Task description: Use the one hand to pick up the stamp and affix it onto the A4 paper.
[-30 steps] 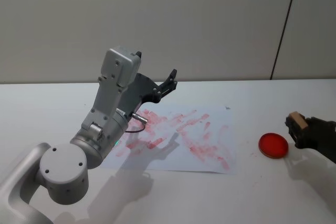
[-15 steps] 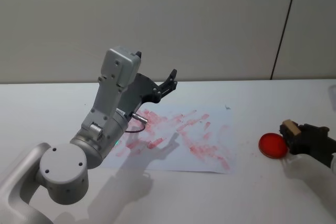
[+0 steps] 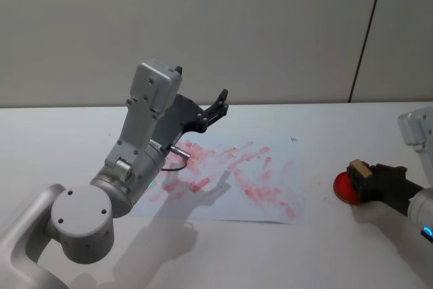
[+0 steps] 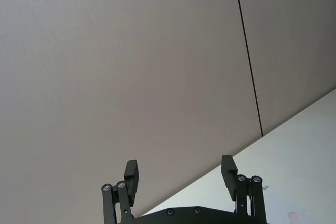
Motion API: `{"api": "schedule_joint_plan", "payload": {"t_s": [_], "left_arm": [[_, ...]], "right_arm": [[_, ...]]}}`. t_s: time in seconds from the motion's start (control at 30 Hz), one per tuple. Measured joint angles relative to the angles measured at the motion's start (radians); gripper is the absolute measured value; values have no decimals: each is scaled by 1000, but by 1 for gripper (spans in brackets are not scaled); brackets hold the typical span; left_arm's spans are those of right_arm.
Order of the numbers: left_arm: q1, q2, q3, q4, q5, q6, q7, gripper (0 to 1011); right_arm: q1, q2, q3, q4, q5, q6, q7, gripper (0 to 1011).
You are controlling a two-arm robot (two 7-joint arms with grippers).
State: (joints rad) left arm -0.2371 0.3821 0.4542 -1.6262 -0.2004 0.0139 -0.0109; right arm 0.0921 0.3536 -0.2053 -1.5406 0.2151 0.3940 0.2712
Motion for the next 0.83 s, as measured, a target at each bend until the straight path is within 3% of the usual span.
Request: {"api": "schedule_joint_plan", "payload": {"t_s": [0.17,0.53,0.83], "left_arm": [[0,0,0,0,0,0,0,1001],[0,0,0,0,0,0,0,1001],[0,0,0,0,0,0,0,1001]], "right_arm": [[11,-8,-7,16,-12,1,3,302],[22,-16,-14,33,-25,2,5,683],[26,-20,-17,39,-30,3,7,939]]}}
